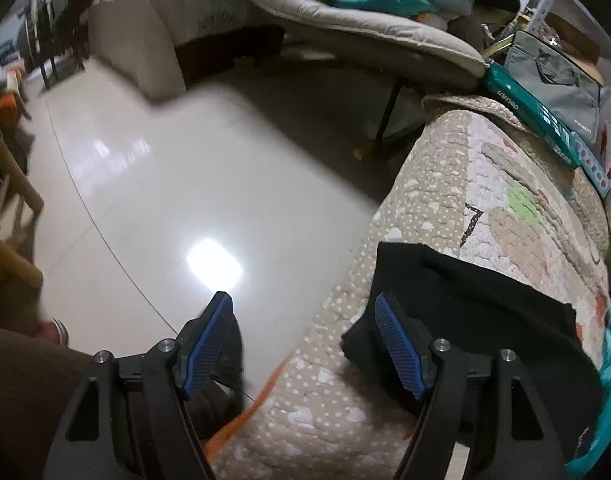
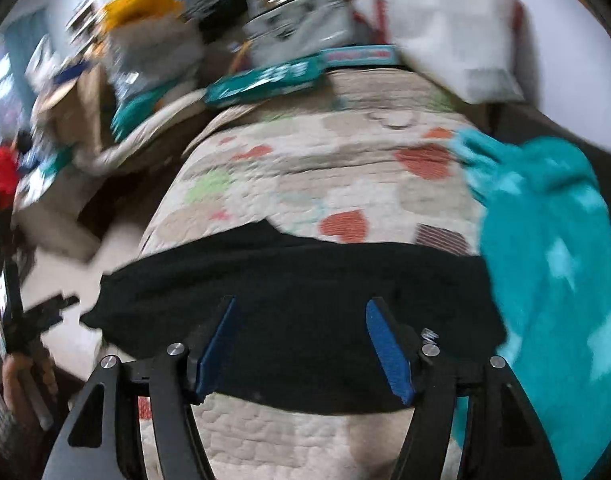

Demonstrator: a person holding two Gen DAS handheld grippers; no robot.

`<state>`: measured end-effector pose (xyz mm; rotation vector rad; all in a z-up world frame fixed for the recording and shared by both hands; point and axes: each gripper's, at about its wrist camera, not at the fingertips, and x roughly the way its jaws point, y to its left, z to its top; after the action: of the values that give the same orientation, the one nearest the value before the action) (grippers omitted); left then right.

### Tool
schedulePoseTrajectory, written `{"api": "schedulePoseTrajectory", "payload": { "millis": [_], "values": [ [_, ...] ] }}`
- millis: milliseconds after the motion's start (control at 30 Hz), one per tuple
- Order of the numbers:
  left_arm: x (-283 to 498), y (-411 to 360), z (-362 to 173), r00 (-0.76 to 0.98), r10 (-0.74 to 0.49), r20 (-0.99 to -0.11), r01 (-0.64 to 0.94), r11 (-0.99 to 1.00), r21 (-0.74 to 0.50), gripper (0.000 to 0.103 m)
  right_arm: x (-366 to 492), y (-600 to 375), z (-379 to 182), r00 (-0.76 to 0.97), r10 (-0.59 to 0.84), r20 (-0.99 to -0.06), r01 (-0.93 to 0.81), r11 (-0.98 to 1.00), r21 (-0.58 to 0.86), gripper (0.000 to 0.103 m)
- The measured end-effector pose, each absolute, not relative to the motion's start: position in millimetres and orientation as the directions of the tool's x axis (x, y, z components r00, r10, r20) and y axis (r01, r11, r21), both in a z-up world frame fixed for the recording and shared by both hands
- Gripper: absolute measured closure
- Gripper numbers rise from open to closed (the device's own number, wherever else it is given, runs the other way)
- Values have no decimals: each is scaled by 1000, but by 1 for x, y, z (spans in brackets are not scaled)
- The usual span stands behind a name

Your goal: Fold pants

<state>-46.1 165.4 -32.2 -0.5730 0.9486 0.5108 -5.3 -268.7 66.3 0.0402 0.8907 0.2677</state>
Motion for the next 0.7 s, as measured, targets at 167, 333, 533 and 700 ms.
{"api": "schedulePoseTrajectory", "payload": {
  "millis": [167, 333, 533, 700],
  "values": [
    [-20, 137, -40, 463, 186, -866, -565, 815, -128, 30, 19, -219, 30, 467, 166, -869, -283, 959, 31, 32],
    [-5, 110, -56, 401, 234, -886, -480, 877, 14, 29, 23, -247, -14, 395, 25, -918, -142, 989, -35, 34],
    [-4, 111, -55, 388, 209, -898, -498, 867, -14, 29, 65, -268, 27, 507, 115, -854, -123, 991, 60, 35],
    [-5, 116, -57, 391, 186, -901, -511, 859, -44, 27, 123, -207, 21, 487, 270, -831, -365, 927, 87, 38]
  ]
}}
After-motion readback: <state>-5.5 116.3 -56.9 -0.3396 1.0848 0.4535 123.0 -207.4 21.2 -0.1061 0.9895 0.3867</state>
